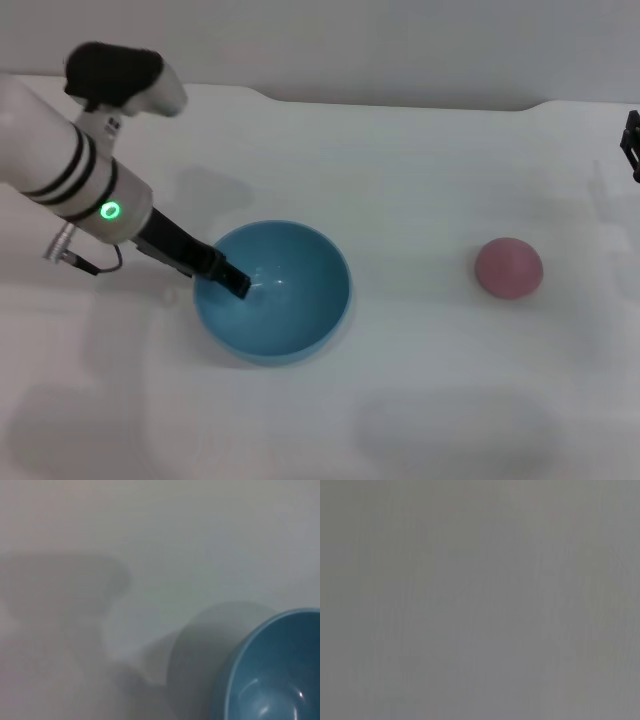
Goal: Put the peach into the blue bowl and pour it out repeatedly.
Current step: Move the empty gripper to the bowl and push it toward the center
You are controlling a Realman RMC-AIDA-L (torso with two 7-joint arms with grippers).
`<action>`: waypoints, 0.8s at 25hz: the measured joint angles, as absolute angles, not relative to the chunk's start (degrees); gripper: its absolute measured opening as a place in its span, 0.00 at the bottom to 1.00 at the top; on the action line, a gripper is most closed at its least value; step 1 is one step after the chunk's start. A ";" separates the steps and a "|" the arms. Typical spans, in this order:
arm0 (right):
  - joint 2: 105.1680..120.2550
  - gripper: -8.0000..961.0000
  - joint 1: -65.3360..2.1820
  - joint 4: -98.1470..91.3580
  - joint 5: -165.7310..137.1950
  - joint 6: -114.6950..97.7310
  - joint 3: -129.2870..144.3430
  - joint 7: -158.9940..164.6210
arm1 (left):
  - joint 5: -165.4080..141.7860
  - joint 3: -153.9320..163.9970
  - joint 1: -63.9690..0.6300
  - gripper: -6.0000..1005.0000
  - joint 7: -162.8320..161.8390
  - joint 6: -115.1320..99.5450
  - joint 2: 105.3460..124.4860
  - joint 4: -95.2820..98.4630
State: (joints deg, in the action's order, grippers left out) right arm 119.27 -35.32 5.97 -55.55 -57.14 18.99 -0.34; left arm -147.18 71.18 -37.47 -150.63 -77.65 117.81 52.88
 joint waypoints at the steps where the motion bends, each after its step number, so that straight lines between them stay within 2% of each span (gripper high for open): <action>1: 119.27 0.68 -35.32 5.98 -55.55 -57.15 18.99 -0.31 | -147.18 71.79 -37.90 0.84 -150.70 -77.22 117.81 51.88; 13: 119.27 0.68 -35.30 6.12 -55.55 -57.27 18.98 -0.26 | -147.22 77.32 -39.60 0.84 -151.48 -75.51 117.96 49.36; 15: 119.27 0.68 -35.24 6.15 -55.55 -57.28 18.98 -0.26 | -147.22 77.37 -39.75 0.70 -151.59 -75.37 117.97 49.36; 20: 119.27 0.68 -34.99 6.16 -55.54 -57.22 18.73 -0.26 | -147.22 77.42 -39.87 0.54 -151.61 -75.37 117.97 49.41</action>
State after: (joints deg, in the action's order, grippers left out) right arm 119.27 -34.99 6.16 -55.54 -57.22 18.73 -0.26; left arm -147.22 77.42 -39.87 -151.61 -75.37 117.97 49.41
